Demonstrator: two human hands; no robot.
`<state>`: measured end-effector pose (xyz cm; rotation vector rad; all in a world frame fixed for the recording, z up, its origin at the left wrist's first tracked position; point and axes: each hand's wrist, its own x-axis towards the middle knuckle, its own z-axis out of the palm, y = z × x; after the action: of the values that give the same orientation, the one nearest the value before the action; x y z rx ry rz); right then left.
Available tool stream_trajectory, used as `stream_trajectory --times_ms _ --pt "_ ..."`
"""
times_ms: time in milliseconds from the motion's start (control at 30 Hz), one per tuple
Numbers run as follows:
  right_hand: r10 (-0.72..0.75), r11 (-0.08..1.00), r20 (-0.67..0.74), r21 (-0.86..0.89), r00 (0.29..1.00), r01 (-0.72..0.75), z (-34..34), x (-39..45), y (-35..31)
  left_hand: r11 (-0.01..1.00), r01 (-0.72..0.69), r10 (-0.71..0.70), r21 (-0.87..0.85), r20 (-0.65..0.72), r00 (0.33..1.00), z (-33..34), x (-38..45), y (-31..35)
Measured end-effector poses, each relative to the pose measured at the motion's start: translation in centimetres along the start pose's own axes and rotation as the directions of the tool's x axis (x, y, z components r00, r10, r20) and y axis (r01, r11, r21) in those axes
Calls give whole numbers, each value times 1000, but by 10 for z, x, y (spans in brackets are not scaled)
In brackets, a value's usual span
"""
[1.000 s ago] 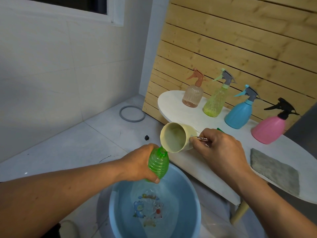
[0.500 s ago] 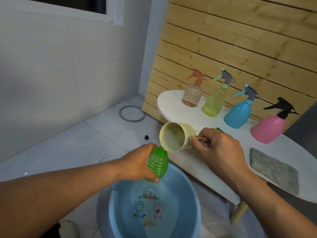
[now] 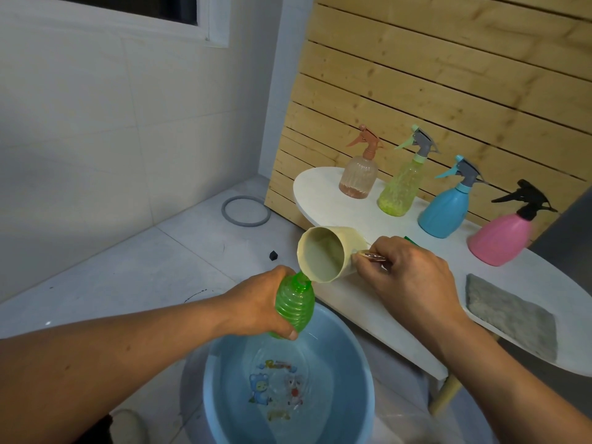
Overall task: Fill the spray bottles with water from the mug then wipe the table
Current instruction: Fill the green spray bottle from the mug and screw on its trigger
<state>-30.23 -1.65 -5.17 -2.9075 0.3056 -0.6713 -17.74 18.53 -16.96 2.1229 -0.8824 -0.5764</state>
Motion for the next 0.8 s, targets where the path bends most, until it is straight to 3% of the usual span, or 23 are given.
stream_trajectory --times_ms 800 --pt "-58 998 -39 -19 998 58 1 -2 -1 1000 4 -4 -6 -3 1000 0 -1 2"
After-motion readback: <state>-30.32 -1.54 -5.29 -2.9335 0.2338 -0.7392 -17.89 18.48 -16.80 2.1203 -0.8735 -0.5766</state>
